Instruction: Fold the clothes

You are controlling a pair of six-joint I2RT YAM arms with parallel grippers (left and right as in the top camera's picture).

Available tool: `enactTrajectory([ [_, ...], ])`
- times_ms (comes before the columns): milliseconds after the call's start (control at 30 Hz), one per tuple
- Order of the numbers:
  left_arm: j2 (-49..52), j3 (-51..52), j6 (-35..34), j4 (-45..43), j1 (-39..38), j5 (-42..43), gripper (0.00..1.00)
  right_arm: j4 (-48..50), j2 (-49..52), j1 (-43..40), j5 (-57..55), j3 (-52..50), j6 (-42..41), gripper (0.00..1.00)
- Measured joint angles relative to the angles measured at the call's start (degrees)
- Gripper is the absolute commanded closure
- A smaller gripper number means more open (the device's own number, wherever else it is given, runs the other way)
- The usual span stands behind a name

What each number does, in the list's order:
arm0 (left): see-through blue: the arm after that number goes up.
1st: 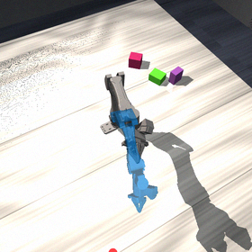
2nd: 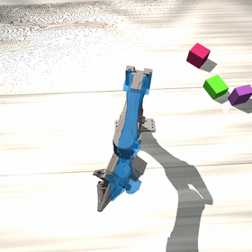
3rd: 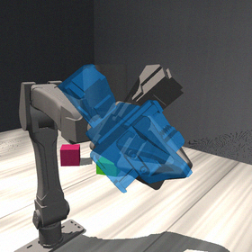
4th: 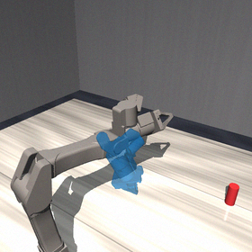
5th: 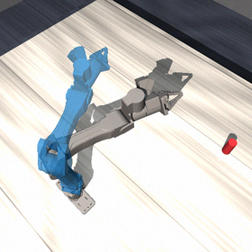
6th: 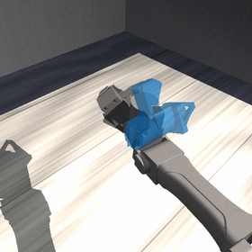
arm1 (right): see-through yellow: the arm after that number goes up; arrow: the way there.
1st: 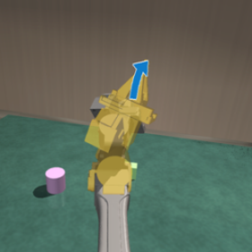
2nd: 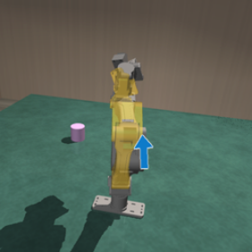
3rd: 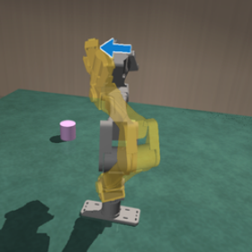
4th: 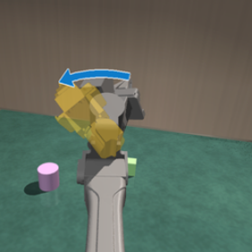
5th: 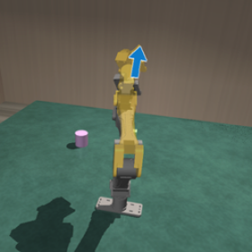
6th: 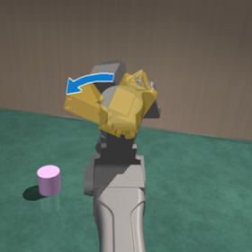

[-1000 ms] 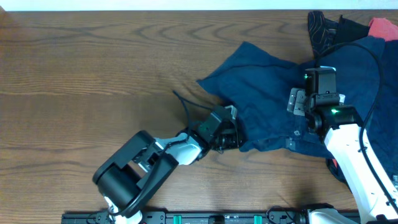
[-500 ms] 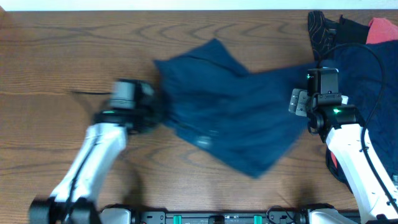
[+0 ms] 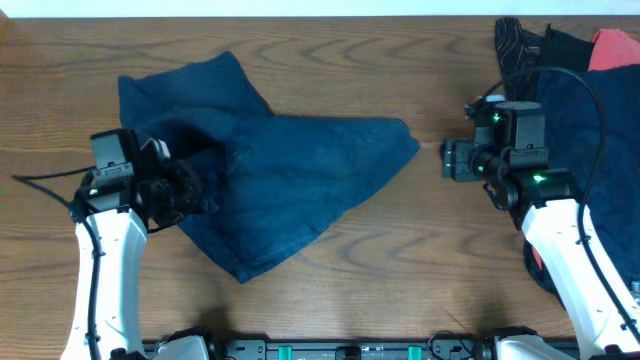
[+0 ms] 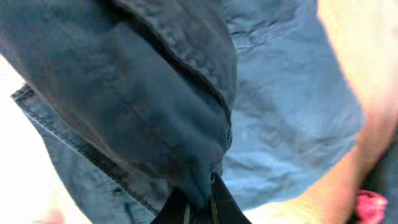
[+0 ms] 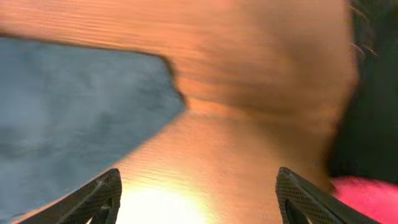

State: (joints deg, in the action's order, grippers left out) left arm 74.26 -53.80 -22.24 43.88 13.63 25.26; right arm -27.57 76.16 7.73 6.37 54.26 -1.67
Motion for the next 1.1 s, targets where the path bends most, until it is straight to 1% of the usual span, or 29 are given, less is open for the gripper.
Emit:
enactTrajectory([
  [33, 0.0, 0.0, 0.2, 0.1, -0.1, -1.1, 0.94, 0.6, 0.2, 0.9, 1.2, 0.0, 0.7, 0.23],
  [100, 0.0, 0.0, 0.6, 0.0, -0.2, -4.2, 0.94, 1.6, 1.2, 3.1, 3.1, 0.0, 1.7, 0.17],
  [200, 0.0, 0.0, 1.2, 0.0, -0.2, -9.8, 0.94, 3.1, 4.6, 6.2, 4.8, 0.0, 2.8, 0.12],
  [333, 0.0, 0.0, 1.4, 0.0, -0.2, -15.7, 0.94, 6.2, 11.2, 7.6, 5.9, 0.0, 1.9, 0.14],
  [500, 0.0, 0.0, 1.6, 0.0, -0.2, -21.2, 0.94, 11.4, 19.6, 7.5, 6.1, 0.0, -4.7, 0.14],
  [633, 0.0, 0.0, 1.6, -0.2, -0.2, -23.1, 0.93, 15.5, 24.4, 7.5, 6.3, 0.0, -9.6, 0.16],
  [700, 0.0, 0.0, 1.5, -0.3, -0.2, -23.6, 0.92, 16.4, 26.1, 7.5, 6.3, 0.0, -11.4, 0.22],
  [733, 0.0, 0.0, 1.6, -0.4, -0.2, -23.9, 0.92, 16.7, 26.9, 7.5, 6.3, 0.0, -12.3, 0.28],
  [867, 0.0, 0.0, 1.5, -0.4, -0.2, -24.2, 0.91, 17.3, 28.5, 7.6, 6.7, 0.1, -15.0, 0.63],
  [900, 0.0, 0.0, 1.5, -0.4, -0.2, -24.2, 0.92, 17.1, 28.5, 7.9, 6.9, 0.1, -15.8, 0.74],
  [933, 0.0, 0.0, 1.5, -0.4, -0.2, -24.3, 0.91, 17.3, 28.7, 8.0, 7.1, 0.1, -16.1, 0.82],
  [967, 0.0, 0.0, 1.6, -0.5, -0.2, -24.3, 0.91, 17.6, 29.0, 8.2, 7.3, 0.1, -16.5, 0.92],
  [1000, 0.0, 0.0, 1.6, -0.5, -0.2, -24.4, 0.91, 18.0, 29.2, 8.3, 7.5, 0.1, -16.7, 0.99],
  [1067, 0.0, 0.0, 1.5, -0.8, -0.2, -24.4, 0.89, 18.7, 29.4, 8.3, 7.6, 0.0, -17.3, 0.99],
  [1100, 0.0, 0.0, 1.6, -0.9, -0.2, -24.4, 0.87, 18.9, 29.4, 8.2, 7.4, 0.0, -17.4, 0.99],
])
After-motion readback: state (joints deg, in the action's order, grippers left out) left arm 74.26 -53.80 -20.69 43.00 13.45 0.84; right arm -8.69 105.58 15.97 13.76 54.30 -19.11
